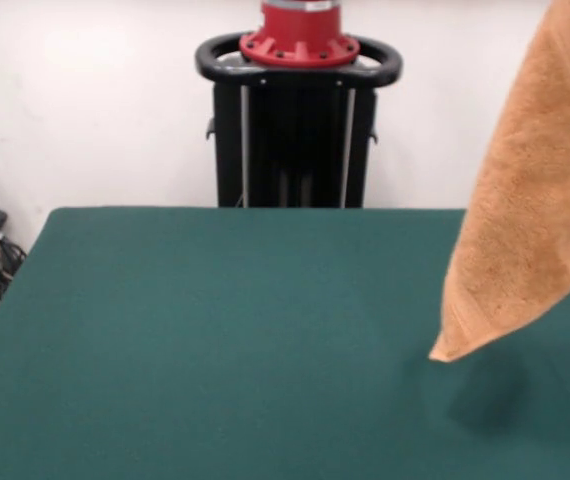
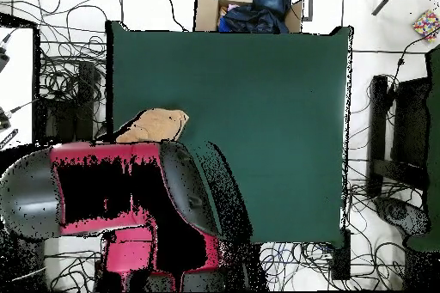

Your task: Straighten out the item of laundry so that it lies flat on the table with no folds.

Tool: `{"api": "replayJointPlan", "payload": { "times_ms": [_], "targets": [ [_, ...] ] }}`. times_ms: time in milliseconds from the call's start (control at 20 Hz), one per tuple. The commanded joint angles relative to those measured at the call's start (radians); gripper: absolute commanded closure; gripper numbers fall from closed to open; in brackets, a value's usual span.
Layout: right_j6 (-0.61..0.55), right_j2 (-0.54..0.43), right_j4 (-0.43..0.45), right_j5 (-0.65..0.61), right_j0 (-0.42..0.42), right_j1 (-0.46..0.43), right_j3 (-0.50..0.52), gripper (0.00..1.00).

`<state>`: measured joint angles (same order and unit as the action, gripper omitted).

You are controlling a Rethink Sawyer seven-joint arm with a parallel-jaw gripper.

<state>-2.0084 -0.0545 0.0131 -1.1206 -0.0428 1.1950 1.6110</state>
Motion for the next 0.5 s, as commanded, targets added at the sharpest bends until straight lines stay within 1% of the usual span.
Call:
{"api": "replayJointPlan", "payload": {
  "times_ms": [50,350,500],
  "targets": [
    [-0.212,-0.031,-0.014,-0.052,-0.022,-0.08,-0.043,1.0],
    [-0.234,-0.023,-0.027,0.002,-0.046,-0.123,-0.059,1.0],
    [-0.237,-0.016,-0.032,0.041,-0.055,-0.137,-0.049,1.0]
  ]
}}
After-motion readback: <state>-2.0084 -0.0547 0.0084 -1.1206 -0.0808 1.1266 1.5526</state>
